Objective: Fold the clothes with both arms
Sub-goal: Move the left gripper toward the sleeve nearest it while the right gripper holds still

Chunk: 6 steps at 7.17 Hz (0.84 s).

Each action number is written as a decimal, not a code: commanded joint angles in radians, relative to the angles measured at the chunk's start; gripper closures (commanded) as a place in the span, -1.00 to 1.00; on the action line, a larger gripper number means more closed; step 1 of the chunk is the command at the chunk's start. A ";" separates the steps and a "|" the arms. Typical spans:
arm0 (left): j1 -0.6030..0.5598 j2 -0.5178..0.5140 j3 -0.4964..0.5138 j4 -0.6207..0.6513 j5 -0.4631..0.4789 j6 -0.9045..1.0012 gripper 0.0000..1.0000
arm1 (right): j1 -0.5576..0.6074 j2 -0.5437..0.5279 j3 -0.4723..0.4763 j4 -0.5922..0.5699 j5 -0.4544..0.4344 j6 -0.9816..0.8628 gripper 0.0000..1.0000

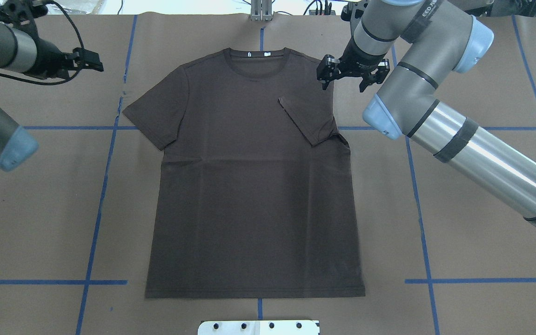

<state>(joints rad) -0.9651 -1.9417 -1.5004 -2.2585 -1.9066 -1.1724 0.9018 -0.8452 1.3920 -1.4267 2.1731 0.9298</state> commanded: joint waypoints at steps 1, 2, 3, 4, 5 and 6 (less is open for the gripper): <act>0.122 -0.011 0.031 -0.009 0.166 -0.131 -0.98 | 0.012 -0.011 0.012 -0.006 0.010 -0.008 -1.00; 0.153 -0.031 0.069 -0.009 0.223 -0.154 -0.96 | 0.014 -0.011 0.012 -0.006 0.011 -0.008 -1.00; 0.161 -0.069 0.122 -0.009 0.250 -0.154 -0.95 | 0.014 -0.011 0.012 -0.006 0.010 -0.008 -1.00; 0.166 -0.071 0.153 -0.010 0.271 -0.154 -0.95 | 0.014 -0.009 0.012 -0.005 0.008 -0.008 -1.00; 0.167 -0.071 0.172 -0.013 0.296 -0.153 -0.95 | 0.014 -0.011 0.012 -0.002 0.007 -0.008 -1.00; 0.177 -0.071 0.175 -0.013 0.300 -0.153 -0.95 | 0.012 -0.011 0.012 -0.001 0.007 -0.008 -1.00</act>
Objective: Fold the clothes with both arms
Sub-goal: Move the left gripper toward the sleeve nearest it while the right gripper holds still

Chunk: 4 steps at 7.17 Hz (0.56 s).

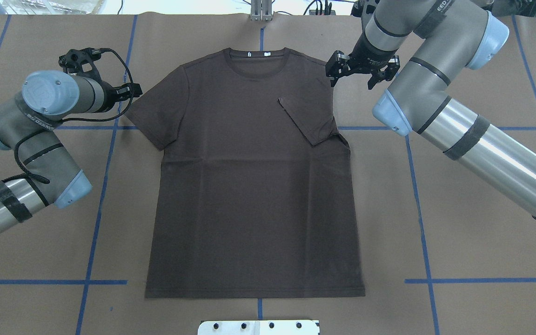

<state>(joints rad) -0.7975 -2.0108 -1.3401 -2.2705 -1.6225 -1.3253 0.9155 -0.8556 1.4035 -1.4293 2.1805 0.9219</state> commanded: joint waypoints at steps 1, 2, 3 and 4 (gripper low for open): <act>0.018 -0.005 0.016 -0.001 0.016 0.000 -0.95 | -0.001 0.000 0.000 0.003 -0.001 0.000 -1.00; 0.027 -0.011 0.028 -0.001 0.016 -0.002 -0.95 | -0.001 0.000 -0.001 0.003 -0.001 0.000 -1.00; 0.037 -0.017 0.038 0.000 0.016 0.000 -0.95 | 0.000 -0.002 -0.003 0.003 -0.002 0.000 -1.00; 0.038 -0.016 0.039 -0.001 0.016 0.000 -0.93 | -0.001 -0.002 -0.008 0.003 -0.004 0.000 -1.00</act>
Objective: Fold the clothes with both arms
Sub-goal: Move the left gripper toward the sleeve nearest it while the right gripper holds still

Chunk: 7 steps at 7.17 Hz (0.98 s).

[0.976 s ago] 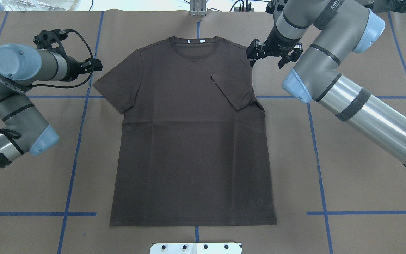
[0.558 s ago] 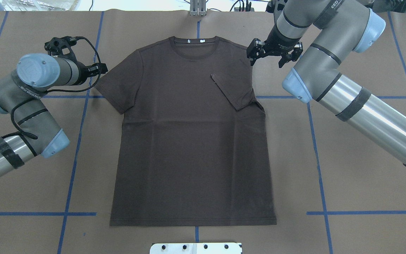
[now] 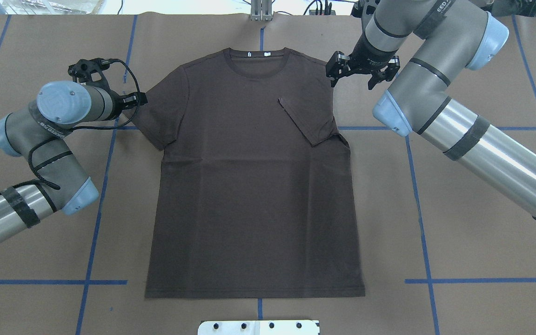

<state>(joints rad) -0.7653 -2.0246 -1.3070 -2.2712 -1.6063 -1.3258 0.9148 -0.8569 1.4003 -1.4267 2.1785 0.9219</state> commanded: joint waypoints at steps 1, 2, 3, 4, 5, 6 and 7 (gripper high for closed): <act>0.006 -0.003 0.008 -0.001 0.000 0.002 -0.87 | 0.001 -0.001 -0.006 0.002 -0.002 0.000 -1.00; 0.006 -0.005 0.006 0.001 0.000 0.002 -0.60 | 0.001 -0.001 -0.006 0.000 -0.002 0.000 -1.00; 0.006 -0.003 0.006 0.001 0.000 0.005 -0.23 | 0.001 0.001 -0.006 0.000 -0.002 0.000 -1.00; 0.006 -0.005 0.006 0.002 0.000 0.010 0.16 | 0.001 0.001 -0.006 0.000 -0.002 0.000 -1.00; 0.006 -0.005 0.002 0.004 -0.001 0.010 0.55 | 0.001 -0.001 -0.006 0.000 -0.002 0.000 -1.00; 0.006 -0.005 -0.001 0.007 -0.003 0.011 0.93 | 0.001 -0.001 -0.006 0.000 -0.002 0.000 -1.00; 0.006 -0.011 -0.006 0.010 -0.004 0.011 1.00 | 0.001 -0.001 -0.006 0.000 -0.002 0.000 -1.00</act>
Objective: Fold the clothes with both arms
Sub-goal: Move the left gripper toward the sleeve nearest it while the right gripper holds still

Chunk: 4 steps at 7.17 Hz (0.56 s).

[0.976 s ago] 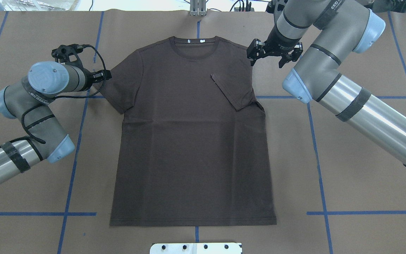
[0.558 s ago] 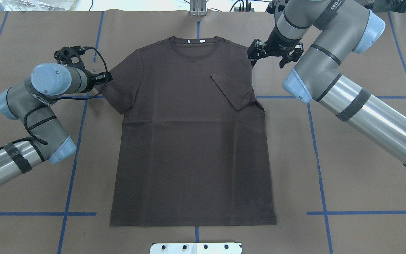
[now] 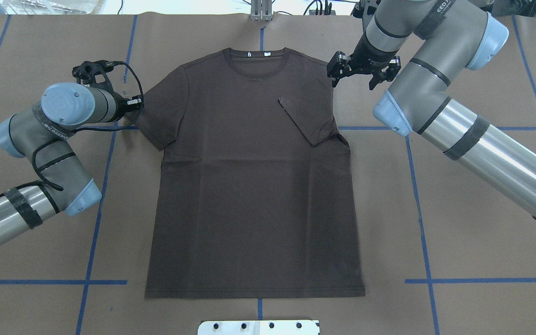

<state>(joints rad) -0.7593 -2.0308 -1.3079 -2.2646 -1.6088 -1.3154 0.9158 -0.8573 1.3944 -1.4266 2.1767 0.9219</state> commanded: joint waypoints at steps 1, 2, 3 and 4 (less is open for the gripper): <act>0.000 -0.005 -0.016 0.008 -0.005 0.001 1.00 | 0.000 -0.002 0.000 0.000 0.000 0.000 -1.00; 0.000 -0.005 -0.049 0.040 -0.005 0.001 1.00 | 0.000 -0.003 0.000 0.000 -0.002 0.000 -1.00; 0.000 -0.026 -0.103 0.121 -0.008 0.001 1.00 | 0.000 -0.008 0.000 0.002 0.000 -0.002 -1.00; 0.001 -0.107 -0.105 0.211 -0.013 -0.004 1.00 | 0.000 -0.009 0.002 0.003 0.000 -0.002 -1.00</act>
<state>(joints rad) -0.7591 -2.0684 -1.3889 -2.1538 -1.6167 -1.3155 0.9158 -0.8637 1.3945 -1.4253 2.1763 0.9209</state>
